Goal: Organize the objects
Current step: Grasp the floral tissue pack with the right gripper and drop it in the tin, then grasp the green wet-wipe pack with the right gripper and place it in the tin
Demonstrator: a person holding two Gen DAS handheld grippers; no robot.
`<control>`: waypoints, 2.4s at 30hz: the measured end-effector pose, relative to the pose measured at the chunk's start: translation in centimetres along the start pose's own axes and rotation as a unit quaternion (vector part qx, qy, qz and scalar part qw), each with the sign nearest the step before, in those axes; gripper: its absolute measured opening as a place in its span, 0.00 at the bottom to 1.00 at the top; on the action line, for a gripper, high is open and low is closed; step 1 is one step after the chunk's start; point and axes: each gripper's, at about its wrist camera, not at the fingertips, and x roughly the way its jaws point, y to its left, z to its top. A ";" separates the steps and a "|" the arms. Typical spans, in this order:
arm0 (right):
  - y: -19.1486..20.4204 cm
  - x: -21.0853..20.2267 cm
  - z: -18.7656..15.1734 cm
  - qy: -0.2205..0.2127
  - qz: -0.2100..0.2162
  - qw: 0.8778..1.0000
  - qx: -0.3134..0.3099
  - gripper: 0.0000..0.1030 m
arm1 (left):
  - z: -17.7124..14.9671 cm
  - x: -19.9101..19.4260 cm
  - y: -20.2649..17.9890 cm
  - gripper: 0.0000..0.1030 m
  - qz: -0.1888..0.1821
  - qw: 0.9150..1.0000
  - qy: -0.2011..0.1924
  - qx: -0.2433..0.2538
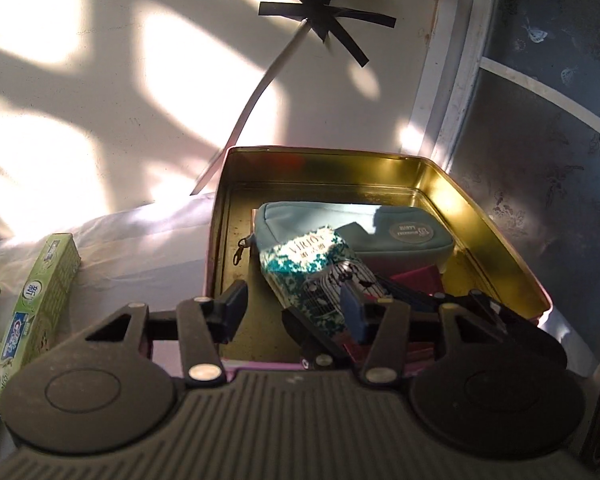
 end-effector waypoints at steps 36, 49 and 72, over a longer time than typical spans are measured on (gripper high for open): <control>18.1 -0.6 -2.5 0.074 0.194 0.976 -0.061 0.65 | -14.7 -14.5 25.3 0.61 0.271 0.936 -0.041 -0.221; 26.4 16.0 2.2 0.240 0.219 0.944 -0.064 0.63 | -15.7 -14.6 26.7 0.62 0.162 0.952 -0.082 -0.245; 21.6 3.1 -4.5 0.200 0.288 0.935 -0.061 0.54 | -16.5 -14.2 25.0 0.50 0.024 0.956 -0.042 -0.288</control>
